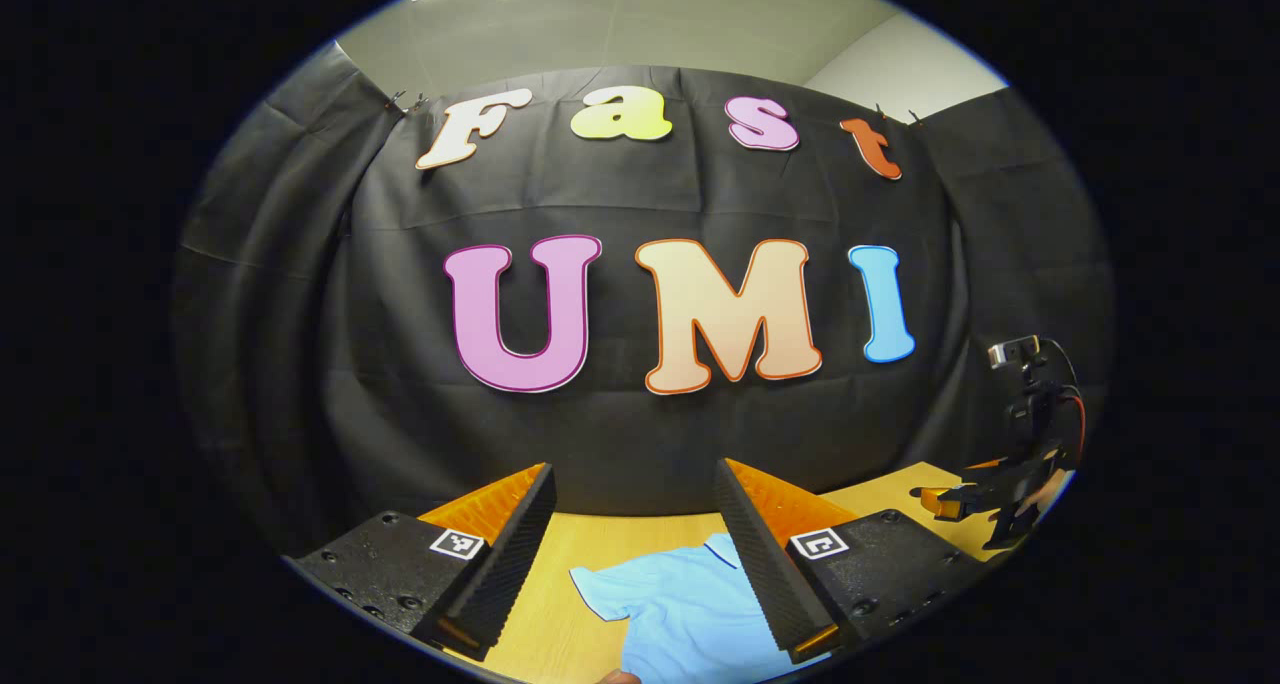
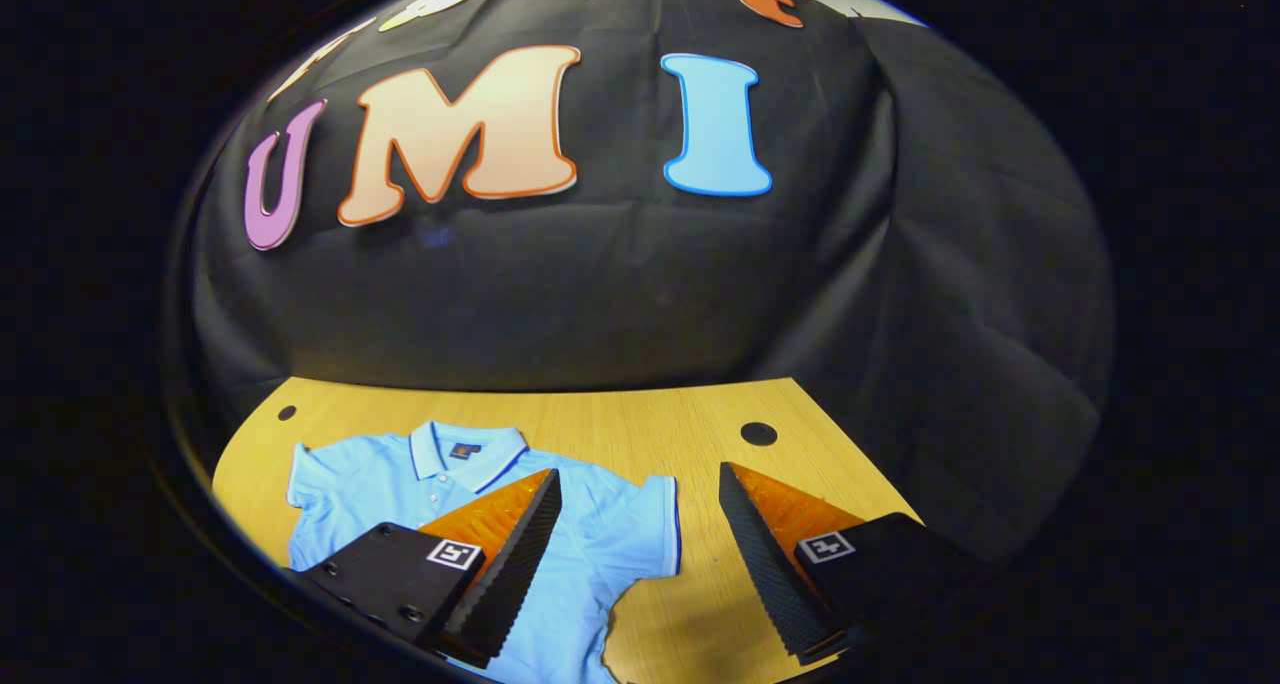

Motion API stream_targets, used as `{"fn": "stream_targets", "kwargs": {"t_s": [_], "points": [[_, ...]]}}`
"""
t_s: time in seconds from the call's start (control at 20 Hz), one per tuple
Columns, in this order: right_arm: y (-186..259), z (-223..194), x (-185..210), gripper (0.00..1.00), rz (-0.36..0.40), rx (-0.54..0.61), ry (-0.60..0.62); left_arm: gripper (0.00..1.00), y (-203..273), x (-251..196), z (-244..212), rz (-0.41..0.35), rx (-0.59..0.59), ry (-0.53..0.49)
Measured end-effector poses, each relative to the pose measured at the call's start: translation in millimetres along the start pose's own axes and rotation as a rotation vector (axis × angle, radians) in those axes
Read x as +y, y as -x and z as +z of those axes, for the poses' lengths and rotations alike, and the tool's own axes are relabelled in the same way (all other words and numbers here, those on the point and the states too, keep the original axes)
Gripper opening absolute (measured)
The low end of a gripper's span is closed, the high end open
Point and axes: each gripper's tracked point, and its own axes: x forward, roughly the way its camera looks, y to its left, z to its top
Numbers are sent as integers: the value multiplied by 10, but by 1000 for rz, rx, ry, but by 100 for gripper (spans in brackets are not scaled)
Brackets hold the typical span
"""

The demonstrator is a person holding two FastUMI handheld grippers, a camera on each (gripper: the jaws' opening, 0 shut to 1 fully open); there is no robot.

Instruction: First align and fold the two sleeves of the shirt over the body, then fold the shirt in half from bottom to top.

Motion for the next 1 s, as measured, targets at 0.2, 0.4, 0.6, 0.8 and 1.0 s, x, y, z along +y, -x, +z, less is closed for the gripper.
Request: {"fn": "stream_targets", "kwargs": {"t_s": [0.2,0.4,0.6,0.8,1.0], "points": [[-460,-381,-182,99,-61,128,-32,94,-110,77,-166,1,34,9],[-824,-909,-215,99,-56,308,-110,95,-207,139,-386,0,91,24],[-1050,-1192,-283,99,-109,366,-116,95,-279,202,-528,1,124,24],[-1133,-1306,-246,97,-118,400,-148,95,-344,260,-625,2,146,17],[-1134,-1304,-217,52,-131,402,-184,95,-380,297,-691,6,160,18]]}}
